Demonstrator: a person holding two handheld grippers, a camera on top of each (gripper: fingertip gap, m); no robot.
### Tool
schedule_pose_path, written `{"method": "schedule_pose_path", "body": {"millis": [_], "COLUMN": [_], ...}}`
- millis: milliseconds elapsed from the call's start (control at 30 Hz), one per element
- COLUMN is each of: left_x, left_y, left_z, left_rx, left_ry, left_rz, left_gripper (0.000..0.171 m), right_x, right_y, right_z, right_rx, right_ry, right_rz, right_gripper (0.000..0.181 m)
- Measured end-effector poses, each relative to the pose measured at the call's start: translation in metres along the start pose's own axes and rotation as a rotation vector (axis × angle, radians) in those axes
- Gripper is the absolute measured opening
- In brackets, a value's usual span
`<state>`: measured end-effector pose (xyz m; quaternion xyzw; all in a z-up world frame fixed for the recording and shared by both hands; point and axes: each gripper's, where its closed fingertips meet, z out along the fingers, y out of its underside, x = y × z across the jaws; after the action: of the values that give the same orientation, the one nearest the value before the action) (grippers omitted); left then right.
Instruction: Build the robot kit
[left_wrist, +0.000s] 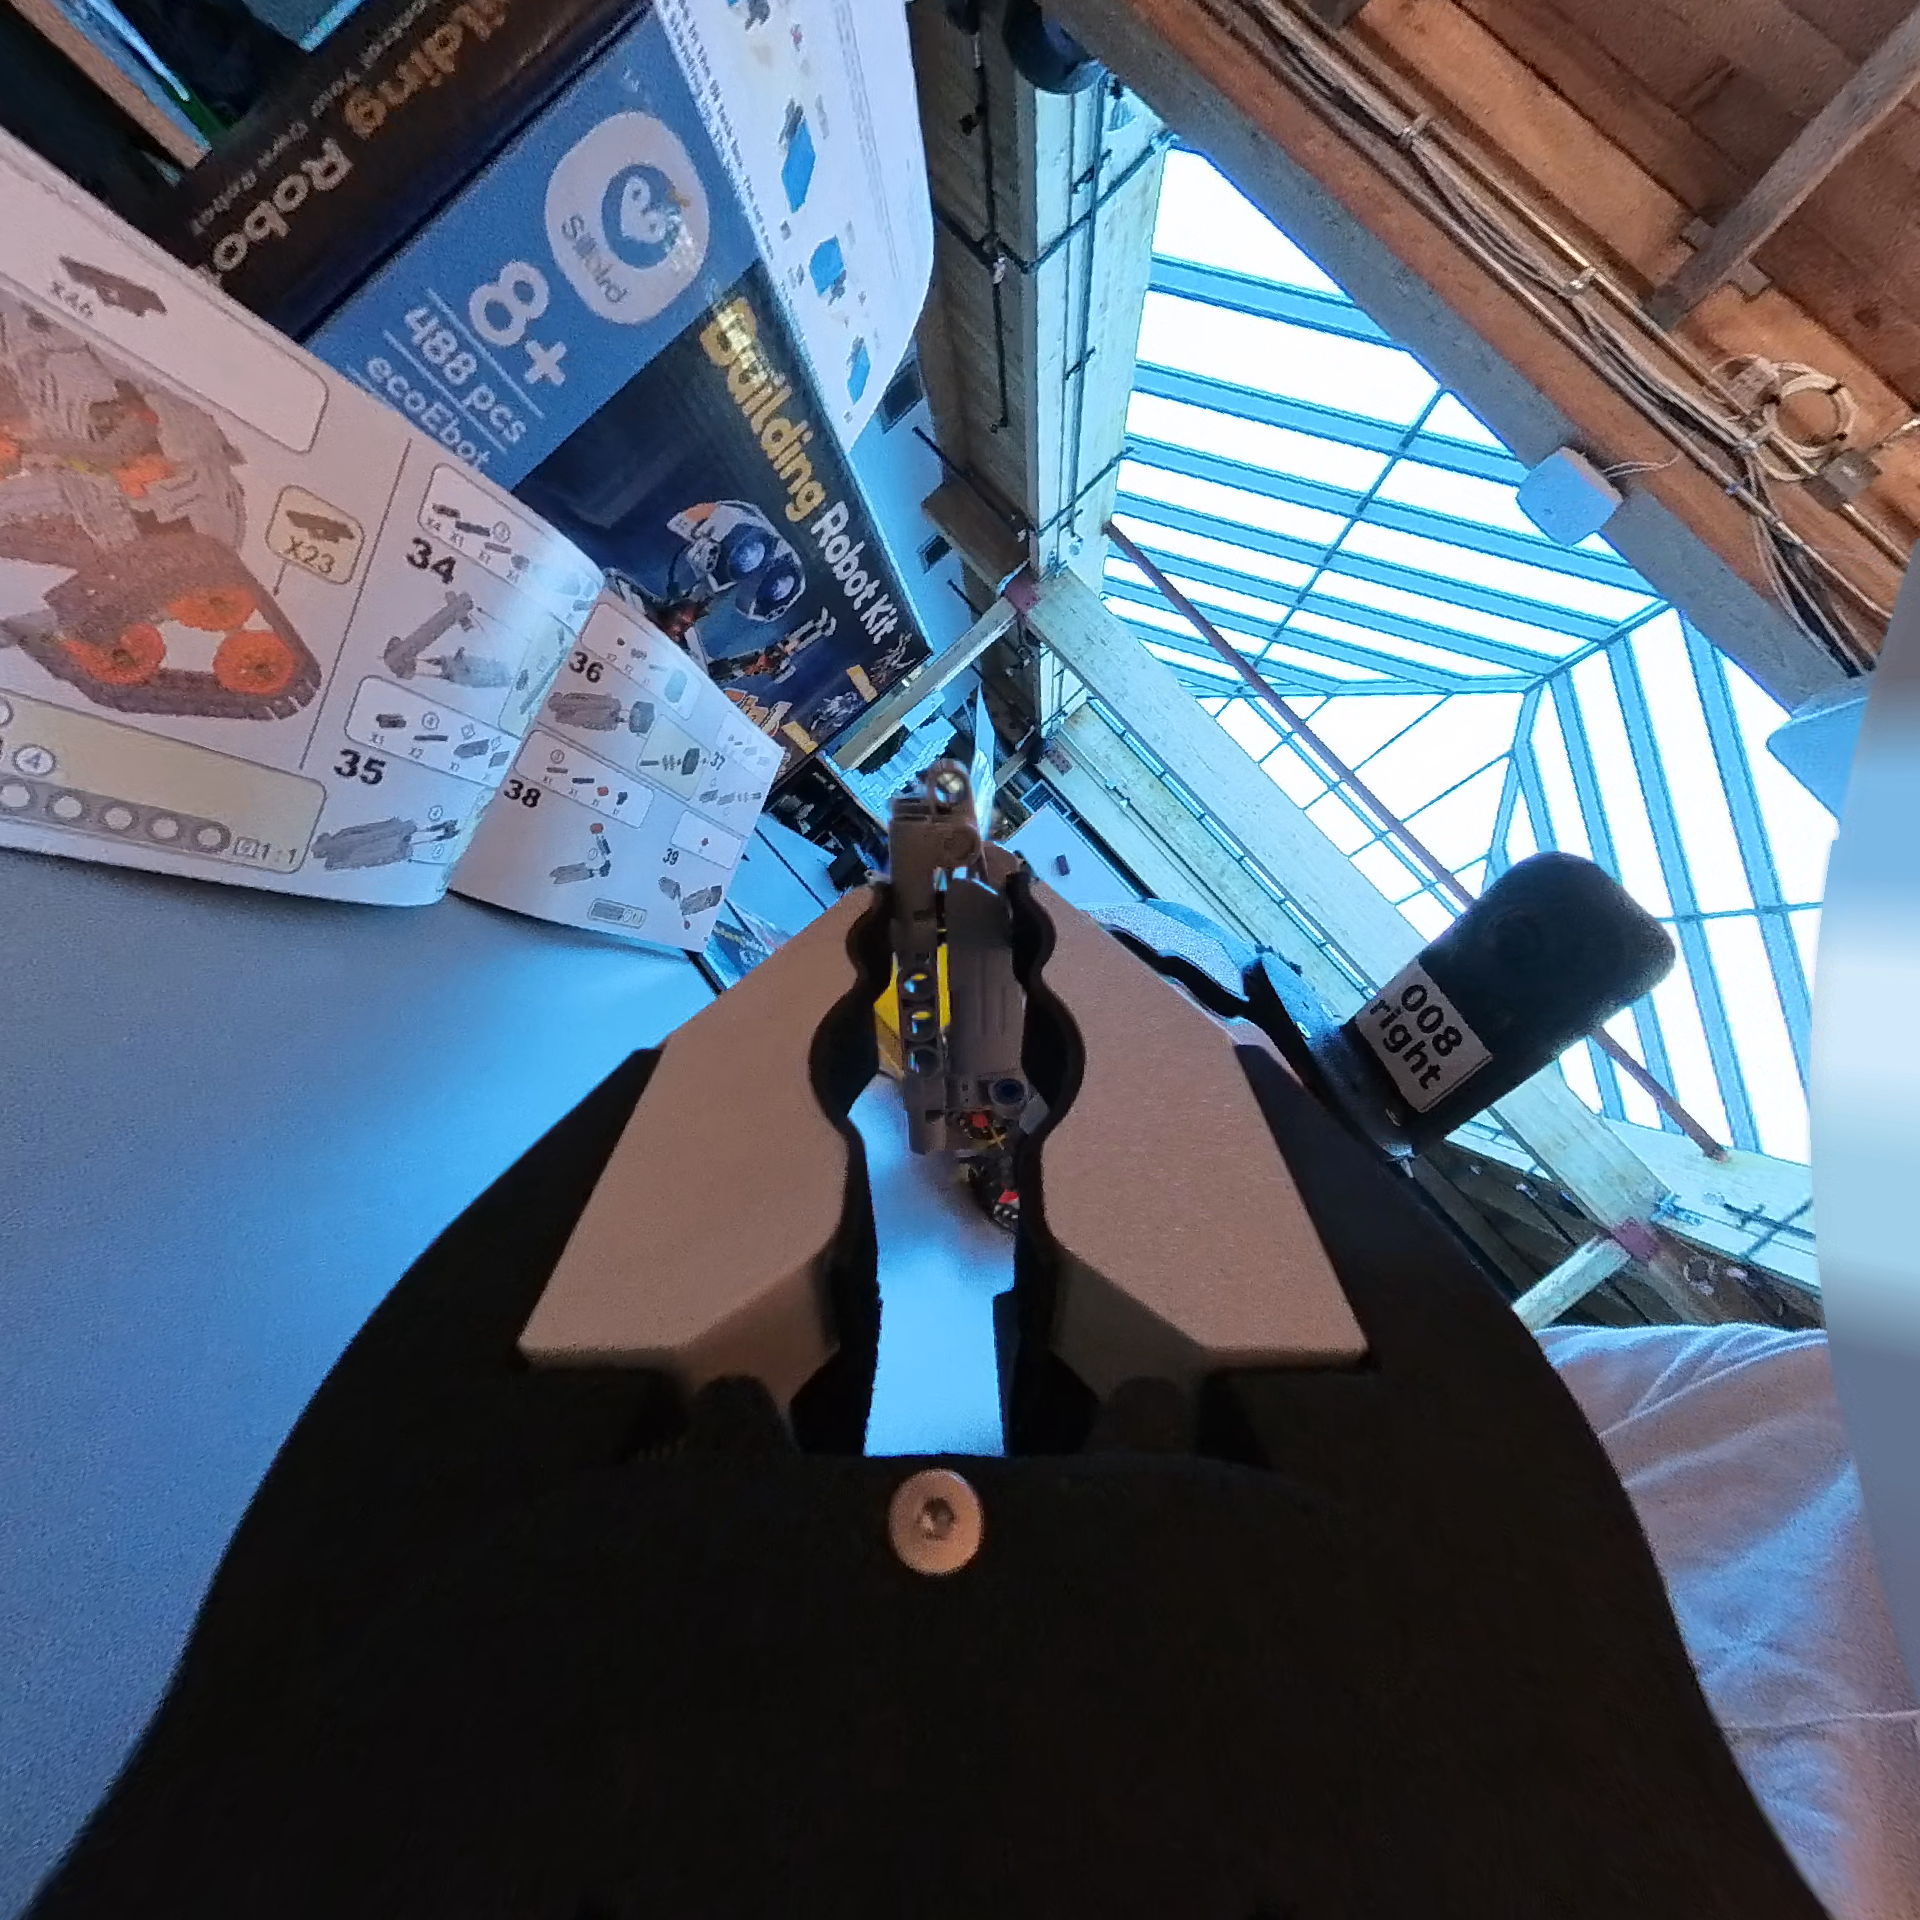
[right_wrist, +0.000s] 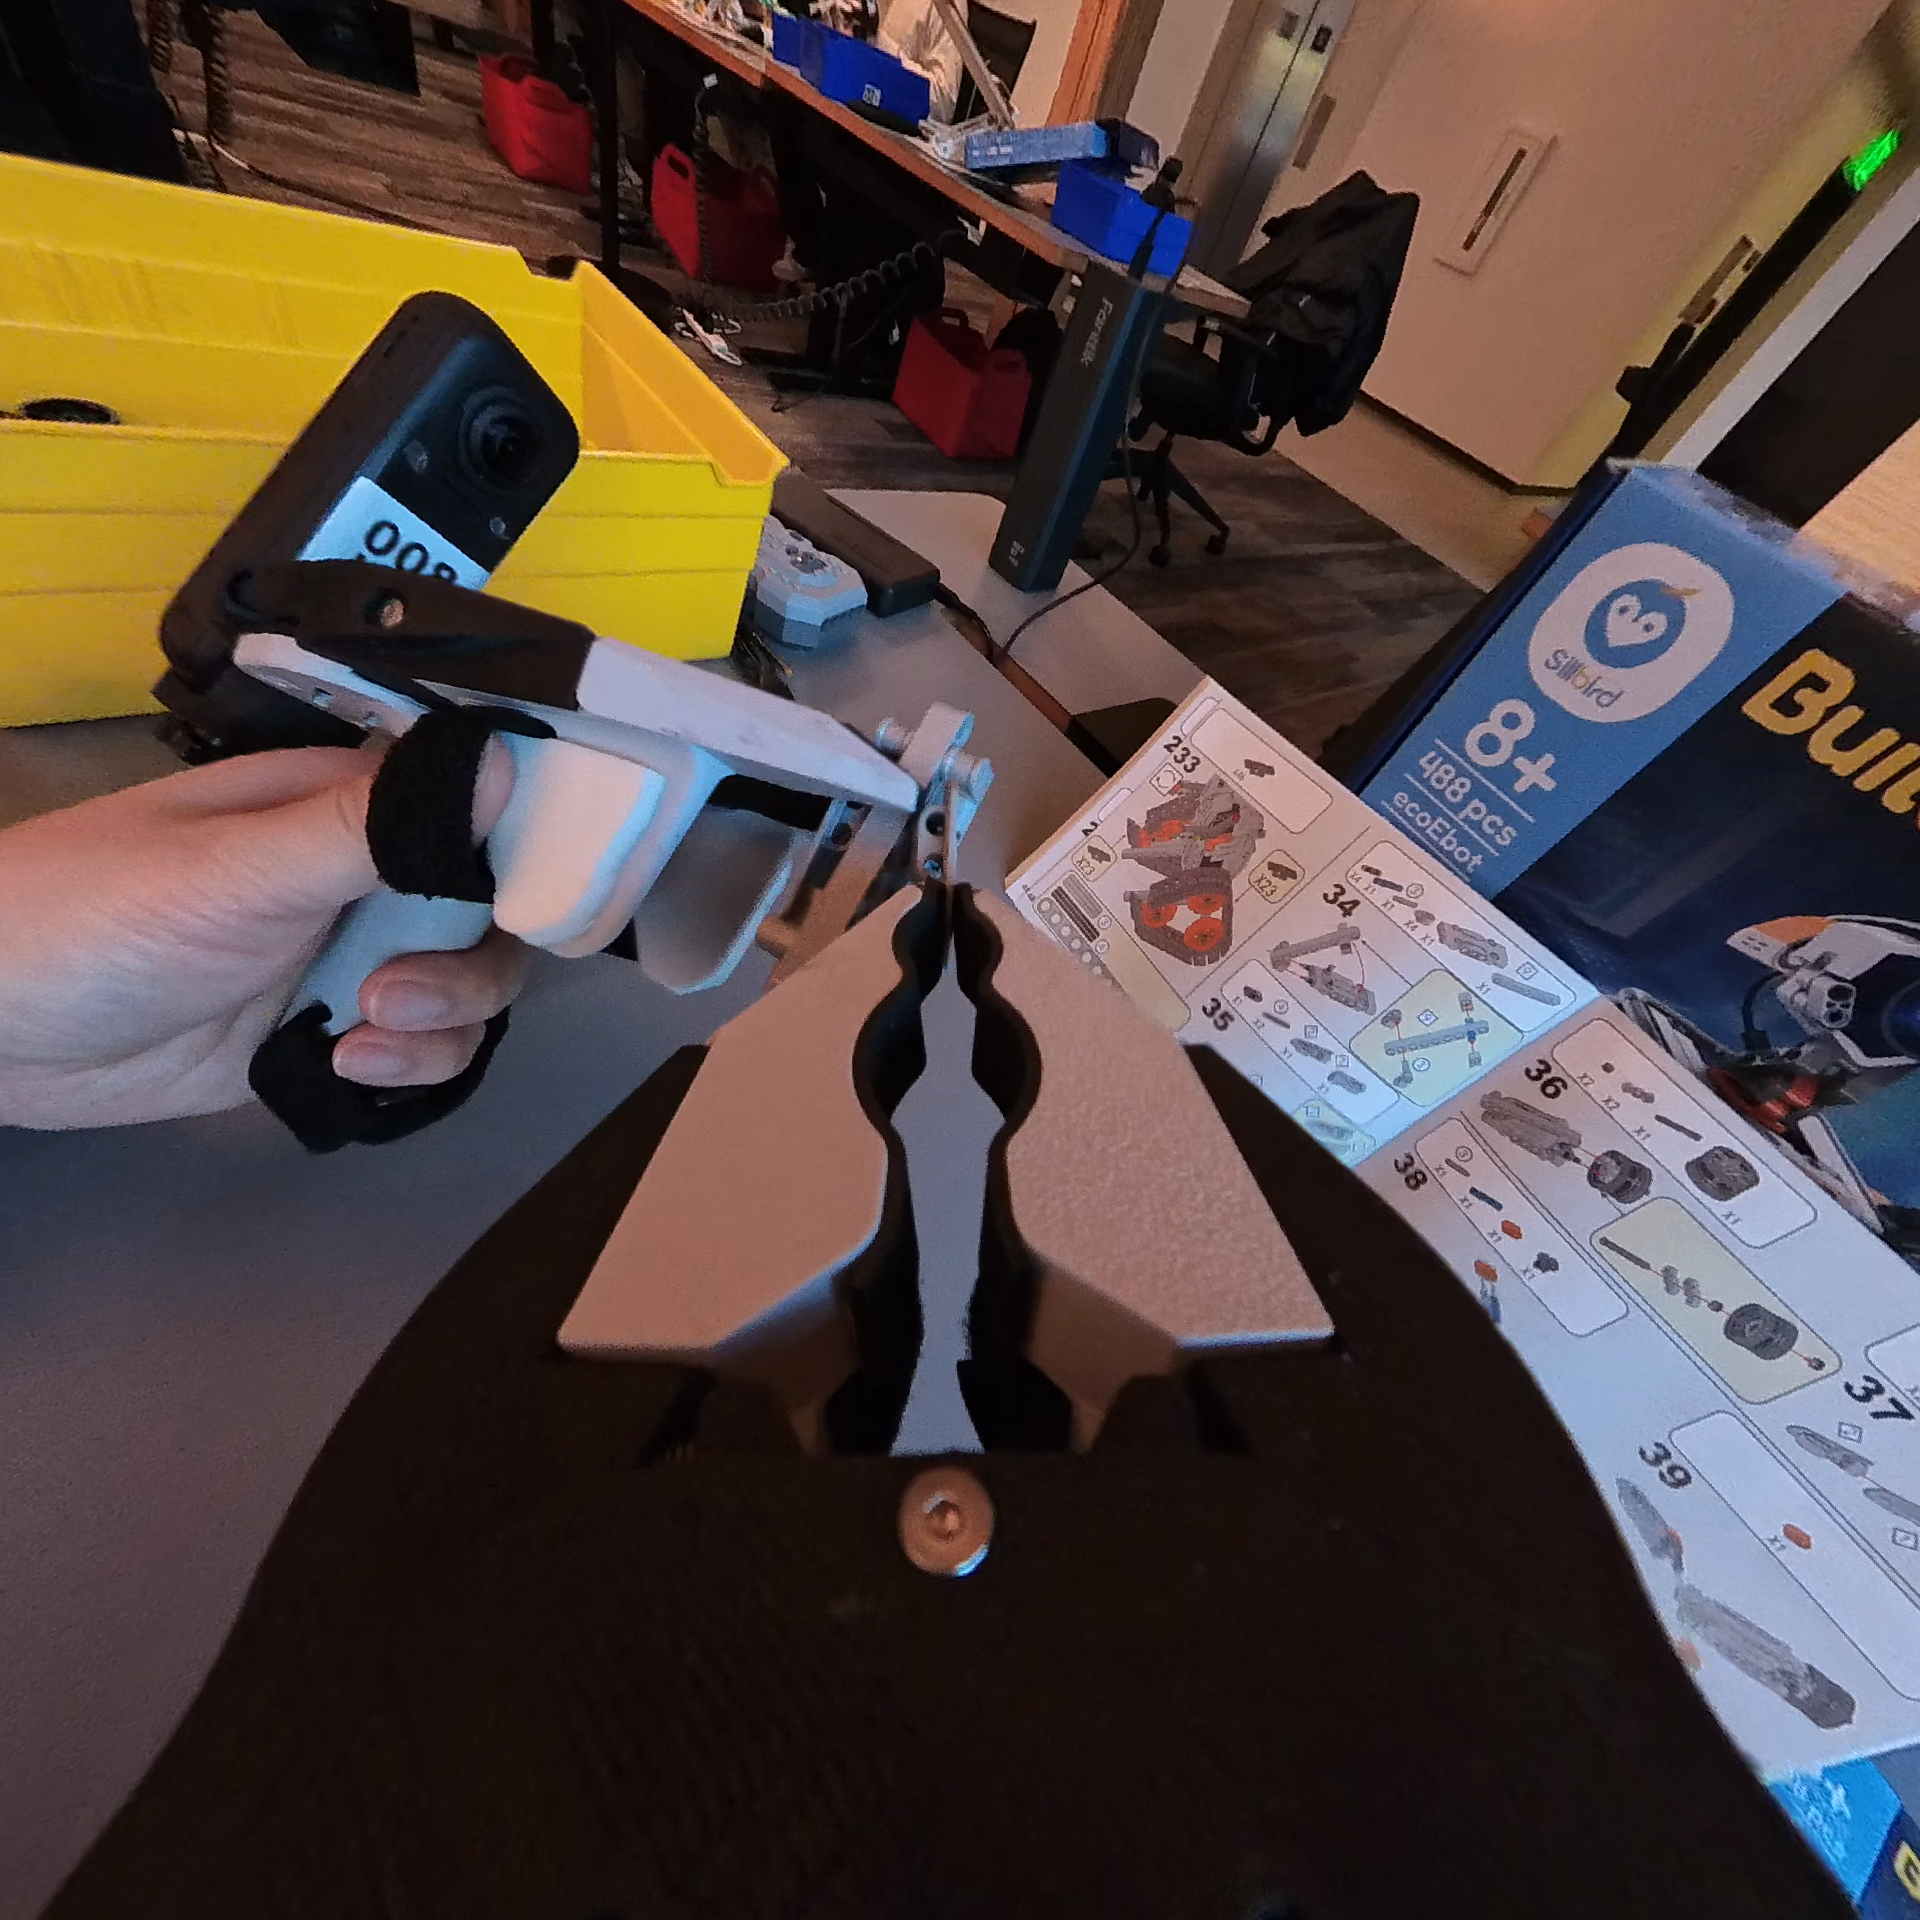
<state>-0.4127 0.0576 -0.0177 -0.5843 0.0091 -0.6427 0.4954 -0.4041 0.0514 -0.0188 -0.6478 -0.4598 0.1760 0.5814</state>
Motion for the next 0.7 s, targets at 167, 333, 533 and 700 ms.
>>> {"method": "schedule_pose_path", "body": {"millis": [167, 333, 533, 700], "left_x": [0.004, -0.009, -0.034, -0.042], "left_y": [-0.008, -0.006, 0.009, 0.023], "left_z": [-0.003, -0.007, -0.009, -0.007], "left_rx": [0.032, -0.003, -0.126, -0.276], "left_ry": [0.021, -0.063, -0.158, -0.241], "left_rz": [0.009, 0.017, -0.014, 0.206], "left_gripper": [0.020, 0.020, 0.020, 0.020], "right_x": [-0.003, 0.014, 0.033, 0.033], "right_y": [-0.006, 0.018, 0.067, 0.083], "right_z": [-0.006, -0.013, -0.002, 0.010], "right_rx": [0.049, 0.064, -0.013, -0.032], "right_ry": [-0.014, -0.034, -0.054, -0.094], "right_rz": [-0.012, 0.130, 0.263, 0.403], "right_gripper": [0.000, 0.000, 0.000, 0.000]}}
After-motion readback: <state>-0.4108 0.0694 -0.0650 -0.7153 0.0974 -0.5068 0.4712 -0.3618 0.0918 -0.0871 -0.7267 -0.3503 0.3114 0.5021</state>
